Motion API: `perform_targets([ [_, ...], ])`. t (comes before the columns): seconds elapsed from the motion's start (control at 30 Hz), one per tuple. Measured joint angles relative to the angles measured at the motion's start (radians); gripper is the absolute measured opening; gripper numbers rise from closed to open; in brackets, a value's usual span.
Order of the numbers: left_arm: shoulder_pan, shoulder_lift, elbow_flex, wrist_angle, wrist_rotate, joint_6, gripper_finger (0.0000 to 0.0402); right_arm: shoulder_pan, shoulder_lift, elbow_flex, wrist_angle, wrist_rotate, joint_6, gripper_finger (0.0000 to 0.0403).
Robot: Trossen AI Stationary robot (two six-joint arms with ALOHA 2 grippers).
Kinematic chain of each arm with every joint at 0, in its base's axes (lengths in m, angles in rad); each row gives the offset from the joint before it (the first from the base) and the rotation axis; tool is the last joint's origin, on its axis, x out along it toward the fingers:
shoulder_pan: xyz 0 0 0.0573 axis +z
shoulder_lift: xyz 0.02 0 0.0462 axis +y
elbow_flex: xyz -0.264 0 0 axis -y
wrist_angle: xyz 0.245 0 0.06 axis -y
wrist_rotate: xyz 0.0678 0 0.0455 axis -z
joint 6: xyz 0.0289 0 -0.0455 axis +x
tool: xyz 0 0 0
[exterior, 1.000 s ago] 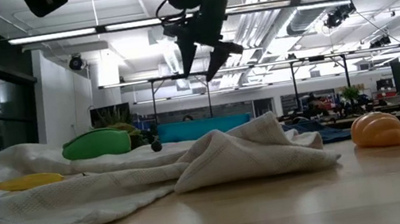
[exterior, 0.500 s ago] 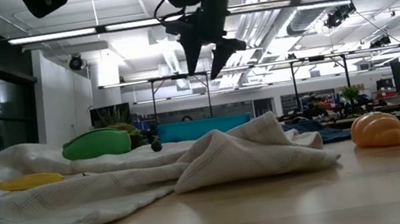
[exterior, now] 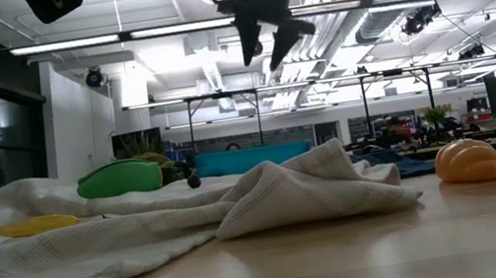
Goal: Pick and placing Produce into tupperware
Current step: Put the croissant into the blue bin
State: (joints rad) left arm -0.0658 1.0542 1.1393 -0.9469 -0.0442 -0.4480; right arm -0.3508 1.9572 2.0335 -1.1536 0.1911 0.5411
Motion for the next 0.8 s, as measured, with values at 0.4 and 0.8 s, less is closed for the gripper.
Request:
perform_targets([
  [0.4,0.000,0.000,0.000,0.000,0.000,-0.001,0.0046,0.000,-0.074,0.000,-0.077,0.069,0.000,0.0268],
  [0.8,0.000,0.000,0.000,0.000,0.000,-0.002,0.0046,0.056,-0.113,-0.066,-0.101,0.092,0.009,0.0268],
])
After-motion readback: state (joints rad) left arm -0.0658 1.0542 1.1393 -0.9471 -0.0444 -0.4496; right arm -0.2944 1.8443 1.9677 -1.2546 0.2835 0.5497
